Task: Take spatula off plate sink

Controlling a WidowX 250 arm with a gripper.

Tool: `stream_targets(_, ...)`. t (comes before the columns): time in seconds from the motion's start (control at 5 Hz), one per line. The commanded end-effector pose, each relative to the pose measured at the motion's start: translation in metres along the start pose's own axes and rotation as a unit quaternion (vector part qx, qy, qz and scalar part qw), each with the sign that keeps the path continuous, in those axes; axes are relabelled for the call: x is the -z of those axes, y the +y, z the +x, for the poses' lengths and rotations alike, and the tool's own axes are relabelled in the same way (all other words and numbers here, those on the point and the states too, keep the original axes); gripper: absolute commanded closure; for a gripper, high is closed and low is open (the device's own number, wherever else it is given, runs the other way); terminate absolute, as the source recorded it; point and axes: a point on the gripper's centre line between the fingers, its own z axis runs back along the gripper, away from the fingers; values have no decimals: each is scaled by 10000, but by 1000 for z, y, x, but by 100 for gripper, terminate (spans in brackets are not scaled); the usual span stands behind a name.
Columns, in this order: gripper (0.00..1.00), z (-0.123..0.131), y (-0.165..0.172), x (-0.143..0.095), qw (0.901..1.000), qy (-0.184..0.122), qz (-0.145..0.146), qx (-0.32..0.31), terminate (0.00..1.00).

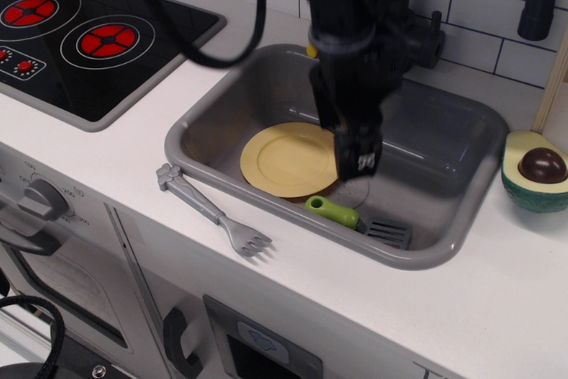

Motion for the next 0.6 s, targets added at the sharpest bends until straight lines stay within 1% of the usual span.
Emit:
stream_targets(0.0, 0, 0, 21, -41, 9923, -304, 745, -937, 0)
stream_targets(0.2, 0, 0, 21, -41, 9923, -304, 745, -937, 0)
stream_targets(0.4, 0, 0, 21, -41, 9923, -304, 745, -937, 100)
